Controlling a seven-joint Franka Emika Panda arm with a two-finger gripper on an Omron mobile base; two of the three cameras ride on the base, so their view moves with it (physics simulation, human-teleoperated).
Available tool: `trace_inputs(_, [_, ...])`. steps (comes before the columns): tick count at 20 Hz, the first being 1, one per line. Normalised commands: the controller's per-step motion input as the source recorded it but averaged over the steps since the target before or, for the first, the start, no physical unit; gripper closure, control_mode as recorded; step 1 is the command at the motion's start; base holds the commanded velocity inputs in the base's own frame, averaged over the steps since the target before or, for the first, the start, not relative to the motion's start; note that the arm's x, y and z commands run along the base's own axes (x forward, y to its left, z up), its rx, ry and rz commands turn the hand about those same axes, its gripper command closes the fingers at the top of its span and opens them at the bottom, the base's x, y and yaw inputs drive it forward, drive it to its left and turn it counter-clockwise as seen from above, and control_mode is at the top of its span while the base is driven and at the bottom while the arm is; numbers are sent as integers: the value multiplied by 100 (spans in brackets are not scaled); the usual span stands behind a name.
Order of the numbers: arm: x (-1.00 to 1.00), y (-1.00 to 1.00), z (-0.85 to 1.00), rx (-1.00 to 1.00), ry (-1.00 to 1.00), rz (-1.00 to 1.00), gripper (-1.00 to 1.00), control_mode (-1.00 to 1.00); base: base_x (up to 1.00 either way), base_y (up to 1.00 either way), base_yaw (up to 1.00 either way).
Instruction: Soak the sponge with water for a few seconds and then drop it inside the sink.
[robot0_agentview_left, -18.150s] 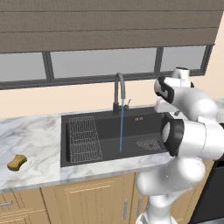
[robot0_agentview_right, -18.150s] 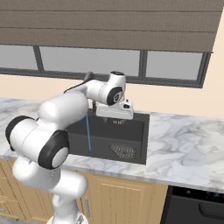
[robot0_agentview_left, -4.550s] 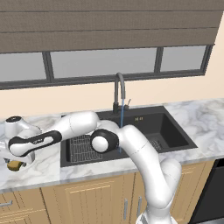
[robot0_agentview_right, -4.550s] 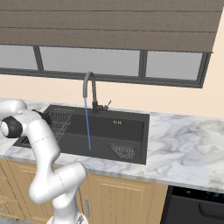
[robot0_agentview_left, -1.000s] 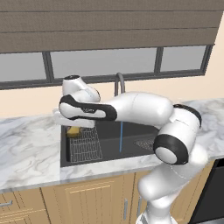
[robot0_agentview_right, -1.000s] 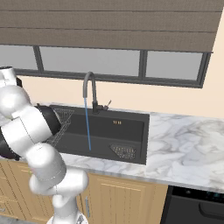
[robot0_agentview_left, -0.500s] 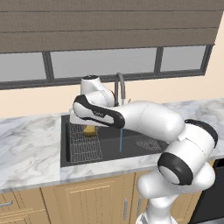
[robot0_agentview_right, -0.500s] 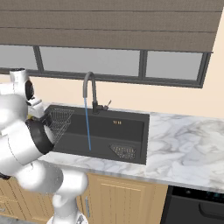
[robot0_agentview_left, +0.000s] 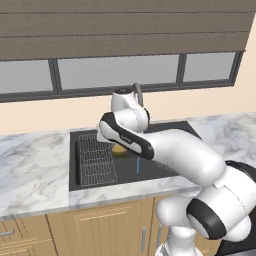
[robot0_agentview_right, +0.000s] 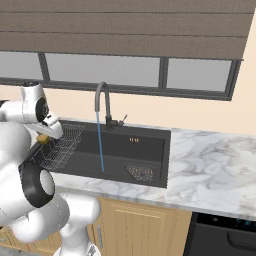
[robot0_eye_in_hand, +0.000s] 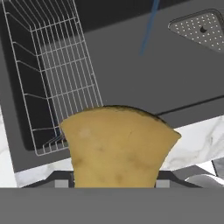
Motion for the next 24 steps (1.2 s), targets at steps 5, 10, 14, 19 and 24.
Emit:
trace_inputs(5, [-4, -45, 0, 0, -4, 0, 100, -100, 0, 0, 0])
trace_inputs(10, [-2, -37, 0, -3, -3, -1, 100, -100, 0, 0, 0])
trace_inputs(14, [0, -30, -4, -7, 0, -7, 100, -100, 0, 0, 0])
trace_inputs(19, [0, -37, -8, -5, 0, -14, 100, -100, 0, 0, 0])
trace_inputs(24, [0, -6, 0, 0, -4, -21, 100, -100, 0, 0, 0])
